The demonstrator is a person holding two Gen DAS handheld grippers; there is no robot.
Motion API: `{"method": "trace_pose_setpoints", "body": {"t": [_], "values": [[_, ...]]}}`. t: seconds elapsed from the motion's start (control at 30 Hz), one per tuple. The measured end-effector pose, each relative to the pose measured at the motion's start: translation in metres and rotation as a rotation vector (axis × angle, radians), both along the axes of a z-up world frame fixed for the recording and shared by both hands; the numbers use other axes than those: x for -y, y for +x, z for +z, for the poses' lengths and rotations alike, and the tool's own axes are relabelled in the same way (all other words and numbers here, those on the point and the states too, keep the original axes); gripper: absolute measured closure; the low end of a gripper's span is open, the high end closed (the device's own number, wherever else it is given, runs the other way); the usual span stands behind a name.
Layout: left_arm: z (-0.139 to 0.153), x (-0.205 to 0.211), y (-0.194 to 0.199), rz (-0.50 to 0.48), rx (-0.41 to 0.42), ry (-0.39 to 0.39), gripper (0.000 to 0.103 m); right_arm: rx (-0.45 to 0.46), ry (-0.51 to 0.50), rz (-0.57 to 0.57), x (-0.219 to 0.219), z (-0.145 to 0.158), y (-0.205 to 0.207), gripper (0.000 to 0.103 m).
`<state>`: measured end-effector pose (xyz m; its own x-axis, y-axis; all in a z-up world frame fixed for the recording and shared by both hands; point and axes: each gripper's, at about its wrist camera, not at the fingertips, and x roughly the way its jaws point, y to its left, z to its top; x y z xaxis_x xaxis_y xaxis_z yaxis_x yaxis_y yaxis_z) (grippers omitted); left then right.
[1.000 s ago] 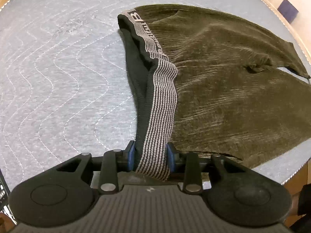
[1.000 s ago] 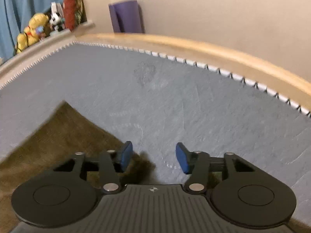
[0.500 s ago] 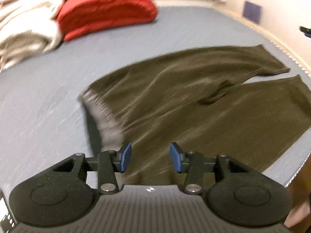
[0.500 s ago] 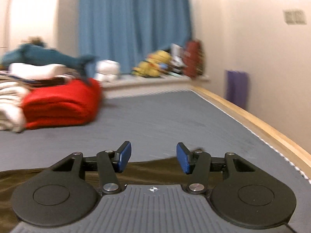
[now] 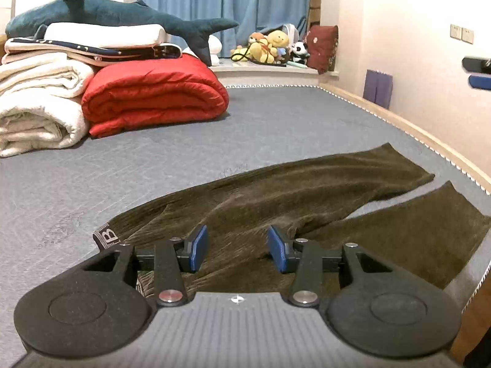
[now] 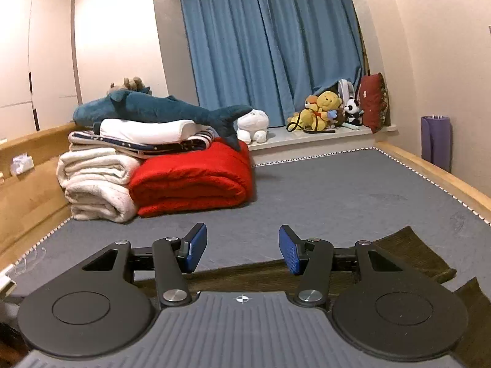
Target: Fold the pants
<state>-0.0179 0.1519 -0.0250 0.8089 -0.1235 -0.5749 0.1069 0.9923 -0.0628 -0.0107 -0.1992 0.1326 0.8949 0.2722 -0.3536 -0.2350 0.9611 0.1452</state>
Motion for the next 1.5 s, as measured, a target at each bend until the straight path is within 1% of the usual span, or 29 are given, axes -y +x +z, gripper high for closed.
{"method": "trace_pose_setpoints", "body": {"t": [0.07,0.1,0.13,0.17,0.27,0.4,0.53,0.6,0.63,0.67,0.73,0.8,0.83,0.93,1.03,1.13,1.2,1.23,1.3,1.37,1.5], "values": [[0.001,0.000,0.003,0.002,0.009,-0.003,0.050,0.006,0.000,-0.008,-0.017,0.013,-0.009,0.049],[0.002,0.001,0.003,0.007,0.021,-0.004,0.049,0.013,-0.008,-0.008,-0.024,0.018,-0.012,0.049],[0.005,0.003,0.001,0.008,0.031,-0.005,0.048,0.028,-0.029,-0.009,-0.033,0.024,-0.014,0.046],[0.009,0.005,0.002,0.008,0.038,-0.011,0.047,0.039,-0.051,-0.010,-0.040,0.028,-0.016,0.041],[0.019,0.005,0.002,0.004,0.053,-0.060,0.047,0.066,-0.127,-0.034,-0.054,0.034,-0.022,0.038],[0.030,0.004,0.004,0.013,0.074,-0.080,0.045,0.002,-0.153,-0.043,-0.058,0.026,-0.020,0.038],[0.029,0.001,0.010,0.004,0.048,-0.131,0.044,-0.036,-0.184,-0.050,-0.057,0.008,-0.018,0.039],[0.024,0.000,0.011,-0.010,0.032,-0.139,0.045,-0.037,-0.187,-0.036,-0.056,-0.001,-0.018,0.039],[0.022,0.000,0.011,-0.023,0.023,-0.133,0.051,-0.035,-0.189,-0.024,-0.055,-0.006,-0.018,0.039],[0.019,0.002,0.011,-0.041,0.011,-0.122,0.069,-0.032,-0.190,-0.008,-0.054,-0.013,-0.017,0.039],[0.014,0.001,0.012,-0.067,-0.007,-0.119,0.090,-0.024,-0.198,0.014,-0.054,-0.026,-0.013,0.039],[0.008,-0.004,0.012,-0.079,-0.017,-0.148,0.094,-0.025,-0.206,0.035,-0.055,-0.041,-0.004,0.039],[0.006,-0.008,0.013,-0.083,-0.026,-0.157,0.098,-0.032,-0.204,0.042,-0.054,-0.047,0.001,0.039],[0.000,-0.016,0.017,-0.055,-0.045,-0.157,0.098,-0.055,-0.182,0.056,-0.054,-0.068,0.020,0.039],[-0.011,-0.028,0.024,0.000,-0.085,-0.154,0.098,-0.063,-0.174,0.055,-0.050,-0.089,0.032,0.039],[-0.018,-0.039,0.034,0.032,-0.110,-0.147,0.097,-0.163,-0.184,0.087,-0.050,-0.111,0.037,0.039],[-0.024,-0.045,0.041,0.050,-0.114,-0.118,0.097,-0.212,-0.198,0.073,-0.051,-0.121,0.040,0.039],[-0.026,-0.047,0.044,0.059,-0.118,-0.113,0.097,-0.256,-0.183,0.064,-0.051,-0.125,0.043,0.039],[-0.032,-0.054,0.054,0.075,-0.133,-0.118,0.097,-0.330,-0.096,0.071,-0.045,-0.129,0.049,0.039],[-0.039,-0.059,0.066,0.091,-0.142,-0.104,0.097,-0.394,-0.022,0.070,-0.038,-0.131,0.055,0.040],[-0.053,-0.066,0.108,0.120,-0.152,-0.013,0.095,-0.443,0.016,0.023,-0.021,-0.128,0.065,0.040]]}}
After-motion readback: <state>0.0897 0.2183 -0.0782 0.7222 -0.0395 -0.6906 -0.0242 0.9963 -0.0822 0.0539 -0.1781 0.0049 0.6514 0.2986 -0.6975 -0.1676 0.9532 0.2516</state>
